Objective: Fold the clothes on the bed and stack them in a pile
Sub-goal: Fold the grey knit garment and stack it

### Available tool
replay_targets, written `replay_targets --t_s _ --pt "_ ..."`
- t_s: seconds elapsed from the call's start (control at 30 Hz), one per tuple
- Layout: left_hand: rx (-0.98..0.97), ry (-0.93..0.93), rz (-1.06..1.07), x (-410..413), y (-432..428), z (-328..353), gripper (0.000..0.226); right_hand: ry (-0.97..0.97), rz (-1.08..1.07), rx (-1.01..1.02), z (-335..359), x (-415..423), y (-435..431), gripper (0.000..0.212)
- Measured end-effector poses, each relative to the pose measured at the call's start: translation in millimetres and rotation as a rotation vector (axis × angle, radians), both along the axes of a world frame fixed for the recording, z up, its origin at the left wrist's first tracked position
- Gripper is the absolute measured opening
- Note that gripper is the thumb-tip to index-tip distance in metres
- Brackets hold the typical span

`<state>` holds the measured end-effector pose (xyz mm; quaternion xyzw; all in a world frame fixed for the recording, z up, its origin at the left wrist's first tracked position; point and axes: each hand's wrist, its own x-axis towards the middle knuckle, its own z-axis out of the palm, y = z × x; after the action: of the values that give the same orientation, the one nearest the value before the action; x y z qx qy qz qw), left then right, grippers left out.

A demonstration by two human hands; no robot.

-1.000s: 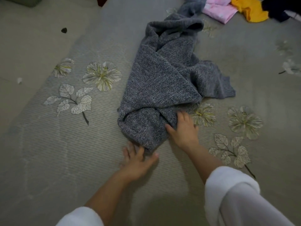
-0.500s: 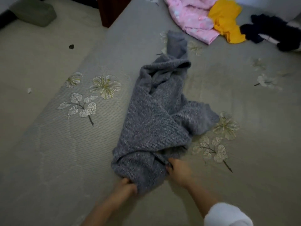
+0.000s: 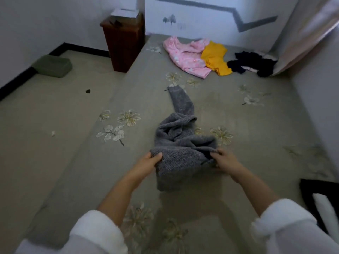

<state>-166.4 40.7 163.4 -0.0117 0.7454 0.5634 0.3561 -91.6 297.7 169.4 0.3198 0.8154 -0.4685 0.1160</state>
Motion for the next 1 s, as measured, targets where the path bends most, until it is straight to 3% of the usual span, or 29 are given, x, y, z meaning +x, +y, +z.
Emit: replay_targets --t_s 0.13,0.27,0.4,0.53,0.63,0.83,0.93,1.0 --pt "0.241 0.176 0.03 -21 12 91 0.02 0.286 -0.133 -0.029 107 -21 15 0.02" --pt "0.402 0.326 0.101 -31 25 167 0.021 0.624 -0.261 -0.001 197 -26 24 0.016" --pt "0.469 0.457 0.158 -38 31 218 0.016 0.815 -0.289 0.225 247 -19 29 0.028" --pt "0.421 0.584 0.201 -44 31 240 0.022 0.817 -0.252 0.391 257 -10 35 0.032" --pt "0.406 0.565 0.189 -44 38 243 0.026 0.76 -0.272 0.338 251 -6 39 0.037" --pt "0.505 0.064 0.152 -28 58 242 0.032 0.637 -0.274 0.11 232 1 46 0.031" --pt "0.321 0.189 -0.014 -15 65 237 0.026 0.638 -0.294 -0.049 221 7 50 0.019" --pt "0.208 0.309 -0.241 4 65 219 0.03 0.688 -0.302 -0.186 217 12 56 0.017"
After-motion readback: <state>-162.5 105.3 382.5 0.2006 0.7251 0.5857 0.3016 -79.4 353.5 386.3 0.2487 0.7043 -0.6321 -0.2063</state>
